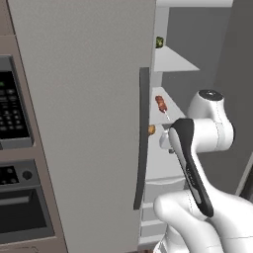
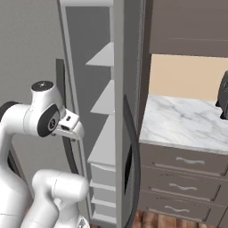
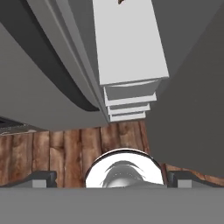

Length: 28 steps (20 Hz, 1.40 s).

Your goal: Store the kebab skewer in the freezer for long-term storage. Close the freezer door after placing the cooked food.

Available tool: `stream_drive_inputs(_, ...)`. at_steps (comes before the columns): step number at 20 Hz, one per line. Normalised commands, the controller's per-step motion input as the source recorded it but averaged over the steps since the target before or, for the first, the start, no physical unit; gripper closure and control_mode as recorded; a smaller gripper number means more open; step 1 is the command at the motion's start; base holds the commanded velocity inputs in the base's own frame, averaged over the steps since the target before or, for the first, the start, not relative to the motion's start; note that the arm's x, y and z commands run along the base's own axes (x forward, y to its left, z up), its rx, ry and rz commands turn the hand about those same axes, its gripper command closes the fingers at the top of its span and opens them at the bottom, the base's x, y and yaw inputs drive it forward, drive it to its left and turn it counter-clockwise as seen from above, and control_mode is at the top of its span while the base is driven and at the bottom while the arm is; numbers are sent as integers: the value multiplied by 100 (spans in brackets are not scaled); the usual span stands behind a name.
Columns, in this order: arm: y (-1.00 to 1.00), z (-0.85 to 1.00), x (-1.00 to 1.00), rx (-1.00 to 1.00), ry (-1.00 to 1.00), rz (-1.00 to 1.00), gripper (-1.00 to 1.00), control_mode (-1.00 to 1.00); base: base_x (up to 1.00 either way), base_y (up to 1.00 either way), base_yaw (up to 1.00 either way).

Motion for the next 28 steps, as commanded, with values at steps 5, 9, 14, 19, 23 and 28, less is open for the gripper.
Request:
stream_drive_inputs(5,0,0,0,0,0,0,-100,100,-13,0,-13)
stream_drive_inputs(9,0,0,0,0,0,0,-100,100,-58,6,-6)
stream_drive_inputs(14,0,0,0,0,0,0,-100,100,-65,5,-1)
stream_drive_inputs(19,0,0,0,0,0,0,-100,100,-50,0,0)
stream_drive_inputs(23,0,0,0,0,0,0,-100,100,-50,-1,0)
stream_drive_inputs(28,0,0,0,0,0,0,-100,100,-29,-10,1)
